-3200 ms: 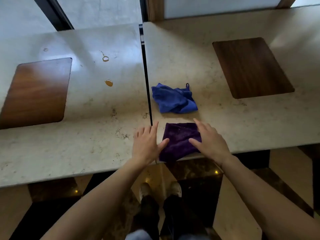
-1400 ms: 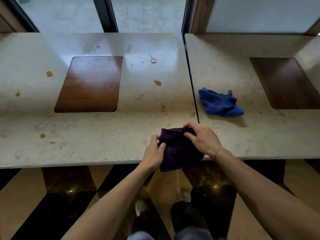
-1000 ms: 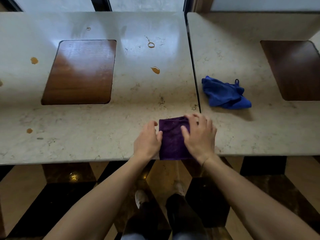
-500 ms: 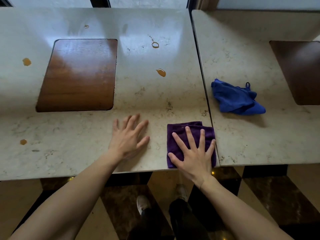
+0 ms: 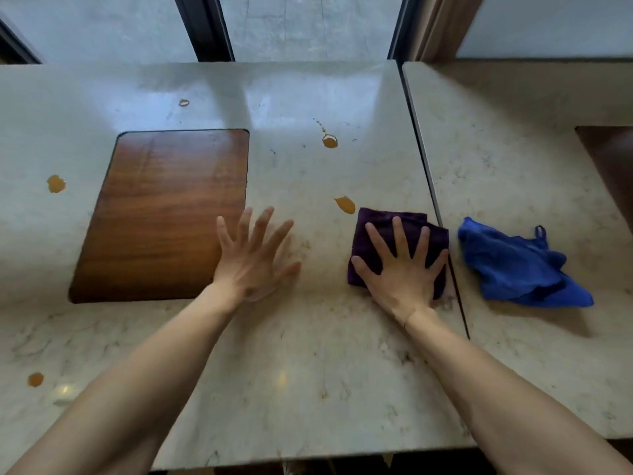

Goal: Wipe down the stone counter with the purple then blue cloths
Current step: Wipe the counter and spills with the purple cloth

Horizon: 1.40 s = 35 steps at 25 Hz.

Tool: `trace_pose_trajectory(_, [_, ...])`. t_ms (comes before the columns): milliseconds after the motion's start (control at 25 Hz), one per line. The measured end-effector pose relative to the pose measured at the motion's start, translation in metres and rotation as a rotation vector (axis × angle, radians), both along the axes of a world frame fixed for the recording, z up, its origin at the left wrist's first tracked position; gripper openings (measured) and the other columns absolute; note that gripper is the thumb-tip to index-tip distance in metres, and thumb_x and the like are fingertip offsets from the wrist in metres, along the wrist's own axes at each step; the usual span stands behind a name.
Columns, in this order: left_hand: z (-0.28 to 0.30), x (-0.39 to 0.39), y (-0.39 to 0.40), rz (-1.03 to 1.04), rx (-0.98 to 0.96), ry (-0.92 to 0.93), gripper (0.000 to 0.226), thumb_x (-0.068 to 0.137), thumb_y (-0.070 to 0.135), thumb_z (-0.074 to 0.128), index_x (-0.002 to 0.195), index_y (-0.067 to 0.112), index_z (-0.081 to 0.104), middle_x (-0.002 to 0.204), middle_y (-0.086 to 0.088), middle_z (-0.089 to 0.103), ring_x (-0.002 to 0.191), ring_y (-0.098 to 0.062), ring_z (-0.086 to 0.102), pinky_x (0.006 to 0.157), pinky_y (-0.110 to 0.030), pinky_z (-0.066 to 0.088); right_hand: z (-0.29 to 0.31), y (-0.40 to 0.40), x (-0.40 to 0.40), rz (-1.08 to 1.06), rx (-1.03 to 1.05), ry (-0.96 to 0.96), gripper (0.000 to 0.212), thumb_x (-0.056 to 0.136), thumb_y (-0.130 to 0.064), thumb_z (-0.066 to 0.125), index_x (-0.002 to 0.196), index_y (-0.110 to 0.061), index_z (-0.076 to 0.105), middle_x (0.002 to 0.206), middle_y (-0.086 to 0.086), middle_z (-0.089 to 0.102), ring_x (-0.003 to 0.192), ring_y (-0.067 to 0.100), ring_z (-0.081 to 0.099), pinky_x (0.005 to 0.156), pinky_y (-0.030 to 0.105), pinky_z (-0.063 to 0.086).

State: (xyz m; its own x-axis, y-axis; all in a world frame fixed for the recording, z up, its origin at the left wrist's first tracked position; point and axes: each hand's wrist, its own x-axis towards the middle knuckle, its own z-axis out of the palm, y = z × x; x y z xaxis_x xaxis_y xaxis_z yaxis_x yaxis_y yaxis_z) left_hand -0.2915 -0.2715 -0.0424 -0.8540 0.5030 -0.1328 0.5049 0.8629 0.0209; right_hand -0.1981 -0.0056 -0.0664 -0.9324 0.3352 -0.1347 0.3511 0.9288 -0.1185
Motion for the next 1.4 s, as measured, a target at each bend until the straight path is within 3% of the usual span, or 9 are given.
trace_pose_trajectory(120, [0.003,-0.041,-0.012,-0.016,-0.043,0.053,0.082,0.083,0.081,0.026,0.148,0.032,0.037,0.159,-0.011,0.023,0.144,-0.043,0.020,0.104,-0.081,0.017,0.004,0.016,-0.074,0.023,0.043,0.087,0.074,0.083,-0.084,0.019,0.150,-0.054,0.016,0.165,-0.003,0.017,0.148,0.044,0.008,0.108,0.075,0.002])
trace_pose_trajectory(200, [-0.004,-0.055,-0.019,-0.028,-0.003,0.033,0.077,0.086,0.079,0.028,0.143,0.031,0.045,0.156,-0.011,0.030,0.143,-0.043,0.025,0.104,-0.081,0.019,0.004,0.038,-0.135,0.000,0.005,0.068,0.073,0.081,-0.086,0.017,0.148,-0.058,0.013,0.165,-0.006,0.014,0.149,0.042,0.004,0.108,0.075,0.001])
trace_pose_trajectory(360, [-0.022,-0.051,-0.025,-0.016,0.135,-0.006,0.070,0.088,0.076,0.035,0.144,0.036,0.044,0.162,-0.006,0.024,0.150,-0.036,0.015,0.110,-0.077,0.011,0.006,0.079,-0.255,-0.018,-0.033,-0.014,0.074,0.077,-0.089,0.007,0.146,-0.062,-0.002,0.166,-0.010,-0.004,0.149,0.038,-0.011,0.110,0.072,-0.005])
trace_pose_trajectory(600, [-0.029,-0.046,-0.032,-0.011,0.137,0.003,0.068,0.086,0.078,0.038,0.142,0.041,0.041,0.161,-0.008,0.028,0.148,-0.039,0.020,0.107,-0.080,0.013,0.015,0.088,-0.412,0.045,-0.052,-0.044,0.073,0.082,-0.086,0.014,0.149,-0.058,0.005,0.166,-0.008,-0.005,0.149,0.037,-0.012,0.110,0.072,-0.007])
trace_pose_trajectory(760, [-0.025,-0.042,-0.031,-0.017,0.122,0.002,0.067,0.086,0.078,0.036,0.141,0.040,0.043,0.160,-0.009,0.028,0.148,-0.040,0.020,0.108,-0.078,0.011,0.016,0.074,-0.450,0.220,-0.069,-0.049,0.073,0.077,-0.089,0.013,0.145,-0.063,0.008,0.166,-0.012,0.002,0.151,0.033,-0.008,0.111,0.070,-0.010])
trace_pose_trajectory(1040, [-0.017,-0.038,-0.029,-0.018,0.171,-0.006,0.069,0.088,0.076,0.037,0.144,0.038,0.043,0.161,-0.008,0.026,0.149,-0.038,0.016,0.110,-0.077,0.009,0.025,0.035,-0.333,0.427,-0.065,-0.010,0.065,0.081,-0.085,0.012,0.142,-0.067,0.003,0.165,-0.017,-0.001,0.151,0.030,-0.008,0.110,0.070,-0.008])
trace_pose_trajectory(1160, [-0.017,-0.037,-0.030,-0.037,0.161,0.004,0.069,0.089,0.077,0.034,0.144,0.037,0.042,0.160,-0.007,0.027,0.148,-0.038,0.018,0.110,-0.076,0.011,0.021,0.008,-0.241,0.435,-0.098,-0.013,0.062,0.082,-0.083,0.015,0.141,-0.069,0.002,0.164,-0.020,-0.001,0.151,0.028,-0.010,0.110,0.069,-0.012])
trace_pose_trajectory(1320, [-0.006,-0.025,-0.026,0.014,0.065,0.058,0.068,0.088,0.074,0.031,0.143,0.034,0.040,0.155,-0.009,0.033,0.142,-0.040,0.029,0.105,-0.073,0.027,0.019,-0.032,-0.095,0.370,-0.022,0.052,0.063,0.085,-0.080,0.016,0.146,-0.064,0.007,0.165,-0.016,0.007,0.152,0.030,-0.001,0.111,0.071,-0.003])
trace_pose_trajectory(1400, [0.006,-0.001,-0.030,0.088,0.076,0.074,0.069,0.087,0.072,0.030,0.141,0.031,0.037,0.148,-0.008,0.034,0.136,-0.037,0.034,0.102,-0.069,0.033,0.020,-0.054,-0.015,0.317,-0.028,0.007,0.064,0.085,-0.081,0.012,0.145,-0.064,0.001,0.165,-0.016,0.000,0.151,0.030,-0.007,0.111,0.071,-0.005])
